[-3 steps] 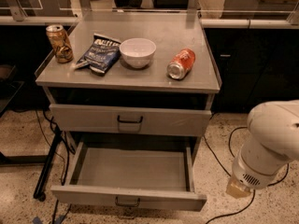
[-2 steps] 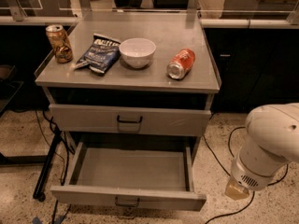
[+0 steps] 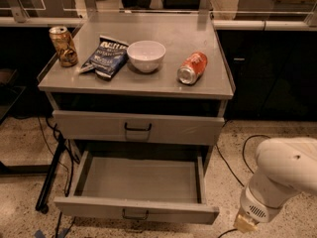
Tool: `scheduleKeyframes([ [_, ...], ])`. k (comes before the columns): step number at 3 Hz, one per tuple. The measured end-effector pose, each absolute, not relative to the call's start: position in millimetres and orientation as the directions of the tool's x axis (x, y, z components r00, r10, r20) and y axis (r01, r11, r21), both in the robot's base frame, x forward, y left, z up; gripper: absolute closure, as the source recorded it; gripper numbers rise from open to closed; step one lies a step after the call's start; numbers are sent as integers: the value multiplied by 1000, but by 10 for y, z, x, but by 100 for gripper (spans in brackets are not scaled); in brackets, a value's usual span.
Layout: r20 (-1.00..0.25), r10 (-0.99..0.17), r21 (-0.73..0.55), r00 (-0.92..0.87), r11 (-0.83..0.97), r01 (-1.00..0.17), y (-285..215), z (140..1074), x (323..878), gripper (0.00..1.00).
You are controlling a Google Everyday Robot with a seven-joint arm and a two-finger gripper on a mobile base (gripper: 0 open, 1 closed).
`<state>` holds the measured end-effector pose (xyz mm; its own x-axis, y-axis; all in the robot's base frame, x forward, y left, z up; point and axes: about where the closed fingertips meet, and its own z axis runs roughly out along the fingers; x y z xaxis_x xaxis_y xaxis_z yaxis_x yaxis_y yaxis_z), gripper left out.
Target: Close middle drawer
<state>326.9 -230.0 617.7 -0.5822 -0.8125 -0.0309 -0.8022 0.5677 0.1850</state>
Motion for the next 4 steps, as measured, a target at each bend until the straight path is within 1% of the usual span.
scheduleKeyframes([
  [1,-25,-794,246,-607,583,-774,-2204,5625,3179,100],
  [2,-39,-783,295,-621,585,-756,-2033,5287,3193,100],
  [4,-42,-769,322,-638,594,-737,-2018,5125,3132,100],
])
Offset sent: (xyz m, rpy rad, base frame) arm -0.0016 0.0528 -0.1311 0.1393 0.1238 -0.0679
